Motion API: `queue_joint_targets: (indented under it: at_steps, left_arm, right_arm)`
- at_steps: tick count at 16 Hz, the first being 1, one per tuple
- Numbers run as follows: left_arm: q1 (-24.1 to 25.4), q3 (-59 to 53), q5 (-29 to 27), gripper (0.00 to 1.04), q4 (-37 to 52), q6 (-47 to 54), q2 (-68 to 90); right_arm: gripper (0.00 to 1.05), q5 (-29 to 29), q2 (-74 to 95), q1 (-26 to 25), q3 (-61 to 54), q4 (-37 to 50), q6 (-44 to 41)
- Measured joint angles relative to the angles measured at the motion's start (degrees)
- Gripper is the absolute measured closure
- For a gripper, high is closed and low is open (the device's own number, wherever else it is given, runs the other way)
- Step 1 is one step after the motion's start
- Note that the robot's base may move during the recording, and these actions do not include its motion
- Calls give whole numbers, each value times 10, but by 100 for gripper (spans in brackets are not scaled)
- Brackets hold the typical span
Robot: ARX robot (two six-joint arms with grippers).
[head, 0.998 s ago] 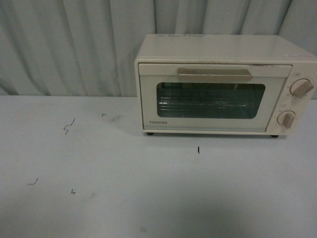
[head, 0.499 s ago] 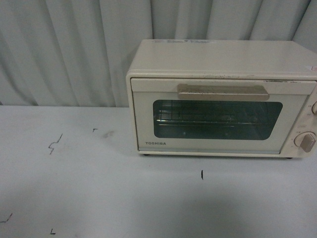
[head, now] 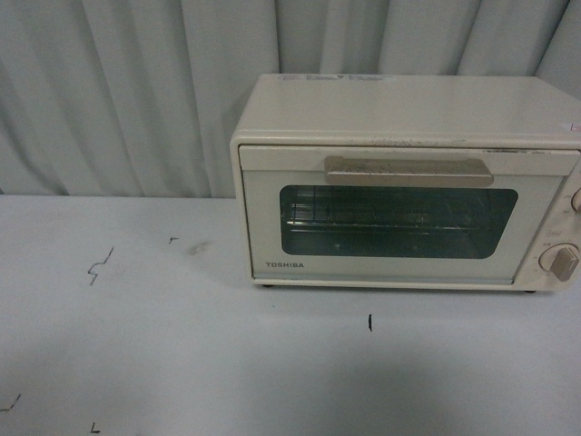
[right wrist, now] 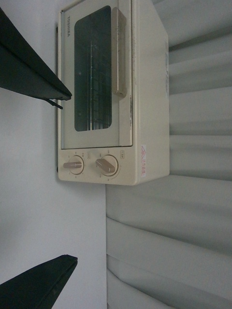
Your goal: Open oven
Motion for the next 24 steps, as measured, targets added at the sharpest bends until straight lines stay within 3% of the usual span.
queue_joint_targets:
  at_steps: [2,3,4,9,14,19,24]
  left_arm:
    - [0,0,0,7,0,0,0]
    - [12,41,48,7,-118,-23,37]
    - [-64,162,136,7,-219,-162,249]
    - [-203,214,116,7,91,-379,618]
    - [-299,253,120,7,268,-532,891]
    - [-330,283,107,7,410,-643,1047]
    - [-336,311,60,7,442,-667,1113]
  right_arm:
    - [6,0,0,0,0,0,0]
    - [6,0,0,0,0,0,0]
    - [6,0,0,0,0,0,0]
    - [6,0,0,0,0,0,0]
    - [6,0,0,0,0,0,0]
    - [6,0,0,0,0,0,0]
    - [6,0,0,0,0,0,0]
